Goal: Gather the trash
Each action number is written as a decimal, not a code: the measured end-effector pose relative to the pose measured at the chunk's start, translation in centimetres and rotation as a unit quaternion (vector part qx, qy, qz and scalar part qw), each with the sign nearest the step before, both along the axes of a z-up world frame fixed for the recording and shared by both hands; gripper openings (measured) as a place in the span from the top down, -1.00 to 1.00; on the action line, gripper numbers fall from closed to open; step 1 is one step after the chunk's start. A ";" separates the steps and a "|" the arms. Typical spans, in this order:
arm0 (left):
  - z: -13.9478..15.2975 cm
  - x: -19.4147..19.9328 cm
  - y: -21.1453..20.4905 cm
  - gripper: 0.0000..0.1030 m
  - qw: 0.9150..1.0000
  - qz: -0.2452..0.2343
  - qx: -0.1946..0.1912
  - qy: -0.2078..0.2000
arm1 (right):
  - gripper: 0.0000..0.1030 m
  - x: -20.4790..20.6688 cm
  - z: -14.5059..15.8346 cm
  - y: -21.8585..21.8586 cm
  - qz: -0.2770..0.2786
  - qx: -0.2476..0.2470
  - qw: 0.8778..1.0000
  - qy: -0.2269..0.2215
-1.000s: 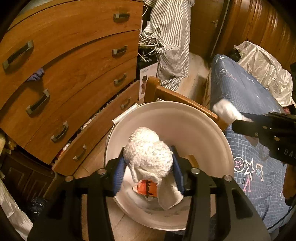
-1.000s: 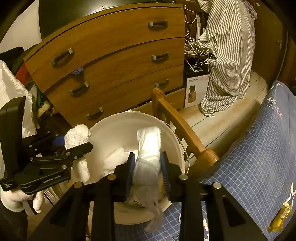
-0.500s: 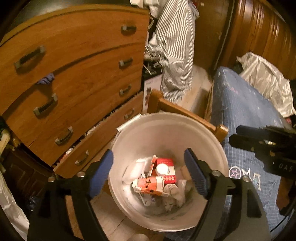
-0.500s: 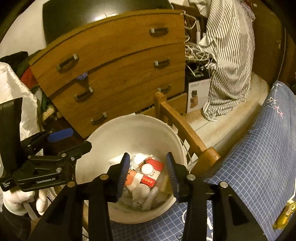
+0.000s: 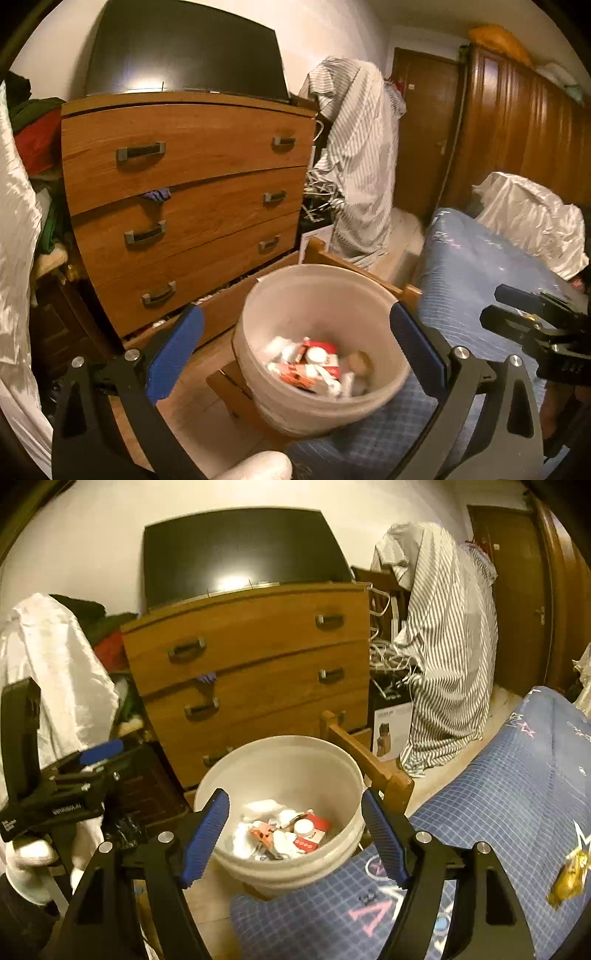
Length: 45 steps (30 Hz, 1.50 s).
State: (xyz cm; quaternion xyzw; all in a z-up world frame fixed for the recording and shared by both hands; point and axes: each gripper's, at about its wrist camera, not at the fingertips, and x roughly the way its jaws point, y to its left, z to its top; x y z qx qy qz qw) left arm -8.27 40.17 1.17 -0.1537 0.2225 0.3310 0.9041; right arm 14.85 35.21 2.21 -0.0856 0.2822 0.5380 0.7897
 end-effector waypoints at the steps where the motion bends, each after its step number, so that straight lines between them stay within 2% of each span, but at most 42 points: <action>1: 0.1 -0.4 -0.7 -0.89 1.000 0.001 0.003 0.003 | -0.49 -0.6 0.3 -0.9 -0.003 0.006 1.000 -0.006; 10: 1.3 -3.3 -5.4 -0.89 1.000 -0.022 0.012 -0.018 | -0.56 -4.0 2.0 -8.1 -0.029 0.042 0.998 -0.023; 18: 2.2 -5.1 -8.8 -0.89 0.998 -0.024 0.045 -0.029 | -0.58 -6.1 3.0 -12.4 -0.042 0.075 0.996 -0.033; 30: 2.8 -5.8 -10.1 -0.89 0.998 -0.030 0.054 -0.034 | -0.58 -7.6 3.0 -12.1 -0.038 0.082 0.996 -0.020; 45: 2.5 -5.3 -10.8 -0.89 0.998 -0.031 0.056 -0.021 | -0.58 -6.9 2.4 -11.1 -0.036 0.073 0.997 -0.003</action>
